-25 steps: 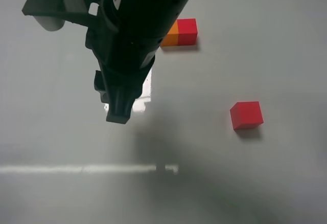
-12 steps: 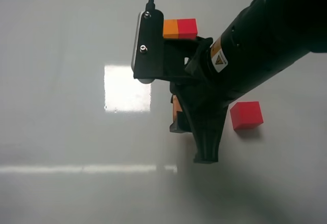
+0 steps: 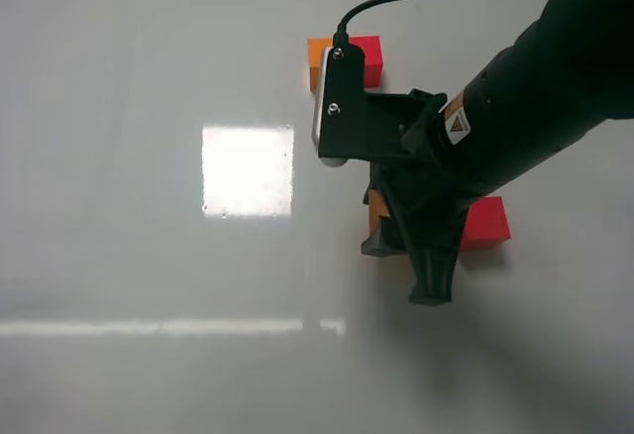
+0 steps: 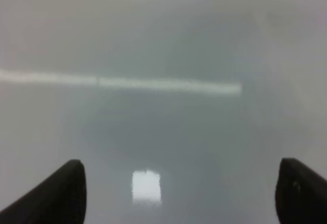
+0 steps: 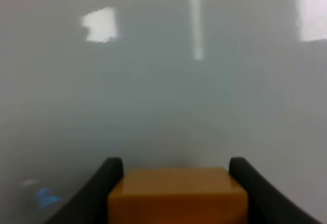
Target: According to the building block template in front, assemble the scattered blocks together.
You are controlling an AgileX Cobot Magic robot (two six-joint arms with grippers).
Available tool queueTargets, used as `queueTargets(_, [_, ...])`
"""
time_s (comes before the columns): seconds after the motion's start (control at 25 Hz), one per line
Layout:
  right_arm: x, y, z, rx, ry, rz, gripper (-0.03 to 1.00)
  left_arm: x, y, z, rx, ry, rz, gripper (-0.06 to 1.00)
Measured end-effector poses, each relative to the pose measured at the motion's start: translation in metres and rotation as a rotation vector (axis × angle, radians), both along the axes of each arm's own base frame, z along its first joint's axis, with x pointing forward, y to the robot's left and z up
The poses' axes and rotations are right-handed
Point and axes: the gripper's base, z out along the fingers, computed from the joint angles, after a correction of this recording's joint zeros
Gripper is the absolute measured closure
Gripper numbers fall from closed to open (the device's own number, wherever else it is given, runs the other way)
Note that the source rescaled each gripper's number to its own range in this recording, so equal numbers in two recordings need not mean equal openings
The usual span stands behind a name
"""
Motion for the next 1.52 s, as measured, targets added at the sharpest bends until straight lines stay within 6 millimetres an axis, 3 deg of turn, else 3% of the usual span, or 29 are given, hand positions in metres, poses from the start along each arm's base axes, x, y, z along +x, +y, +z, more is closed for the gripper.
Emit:
queueTargets(0.2, [-0.002, -0.012, -0.012, -0.009, 0.0, -0.004, 0.97, 0.0, 0.0, 0.0, 0.0, 0.0, 0.0, 0.94])
queueTargets(0.44, [0.001, -0.027, -0.005, 0.02, -0.051, -0.018, 0.97, 0.0, 0.0, 0.0, 0.0, 0.0, 0.0, 0.94])
queueTargets(1.04, [0.011, -0.037, -0.008, 0.032, -0.055, -0.021, 0.97, 0.0, 0.0, 0.0, 0.0, 0.0, 0.0, 0.94])
queueTargets(1.52, [0.012, -0.04, -0.026, -0.001, -0.062, 0.0, 0.97, 0.0, 0.0, 0.0, 0.0, 0.0, 0.0, 0.94])
